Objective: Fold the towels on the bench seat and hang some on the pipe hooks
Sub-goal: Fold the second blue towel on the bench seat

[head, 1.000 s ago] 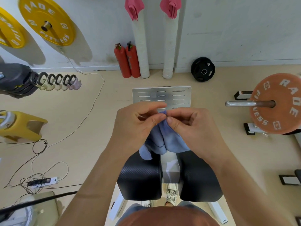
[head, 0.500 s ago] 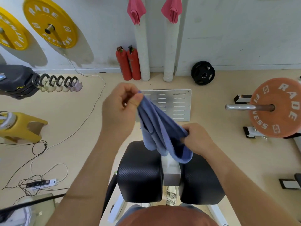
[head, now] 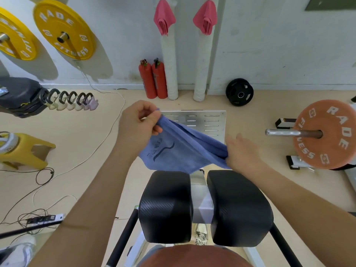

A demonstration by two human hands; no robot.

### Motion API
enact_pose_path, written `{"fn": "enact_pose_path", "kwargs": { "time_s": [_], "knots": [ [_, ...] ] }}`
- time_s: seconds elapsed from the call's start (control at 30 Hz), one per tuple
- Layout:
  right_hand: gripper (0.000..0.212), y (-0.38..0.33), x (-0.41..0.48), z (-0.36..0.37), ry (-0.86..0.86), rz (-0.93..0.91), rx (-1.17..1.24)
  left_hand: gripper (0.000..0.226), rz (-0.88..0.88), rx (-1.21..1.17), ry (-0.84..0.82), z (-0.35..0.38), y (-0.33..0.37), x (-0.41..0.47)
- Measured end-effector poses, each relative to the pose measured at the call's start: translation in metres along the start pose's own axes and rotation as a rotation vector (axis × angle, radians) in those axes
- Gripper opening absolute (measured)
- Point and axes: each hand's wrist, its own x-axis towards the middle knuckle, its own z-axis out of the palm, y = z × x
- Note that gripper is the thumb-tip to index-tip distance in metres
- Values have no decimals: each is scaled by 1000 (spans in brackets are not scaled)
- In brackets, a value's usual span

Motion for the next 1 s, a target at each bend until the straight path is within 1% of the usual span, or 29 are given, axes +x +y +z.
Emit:
{"fn": "enact_pose_path", "kwargs": {
  "time_s": [0.03,0.07,0.1,0.17,0.2,0.23,0.3,0.37,0.43,0.53,0.63,0.7,0.77,0.8,0.83,0.9,0.97,1.0],
  "knots": [
    [31,-8,2,-1,-8,-35,97,17,30,12,-79,4,7,-3],
    [29,-20,2,-5,-24,-83,264,18,64,31,-158,8,13,-7],
    [22,-34,2,-12,-22,-143,466,17,100,55,-223,12,17,-10],
    [4,-63,-3,-30,69,-231,791,15,156,110,-297,17,22,-15],
    [10,-75,-5,-38,130,-245,878,15,170,129,-305,17,23,-17],
    [18,-83,-6,-43,177,-249,911,16,177,142,-300,15,23,-19],
    [30,-89,-5,-45,185,-220,855,18,183,153,-271,8,23,-21],
    [35,-85,1,-35,116,-159,696,21,197,137,-229,0,22,-22],
    [30,-77,9,-18,-6,-79,570,28,220,110,-175,-10,22,-22],
    [27,-61,12,5,-184,3,450,30,241,89,-88,-19,19,-20],
    [22,-44,9,22,-372,9,345,30,226,109,7,-22,6,-15],
    [10,-35,9,25,-528,53,381,28,188,147,49,-21,-8,-12],
    [18,-25,13,21,-685,147,566,26,127,152,94,-20,-24,-8],
    [23,-18,14,16,-725,176,645,26,86,133,121,-21,-31,-6],
    [29,-10,16,10,-737,193,694,25,47,109,147,-22,-37,-3],
    [34,9,19,-3,-742,205,704,24,-11,53,187,-24,-47,1],
    [30,24,24,-13,-757,209,602,24,-54,3,186,-23,-57,5],
    [28,30,27,-15,-761,225,536,25,-71,0,154,-21,-62,6]
  ]
}}
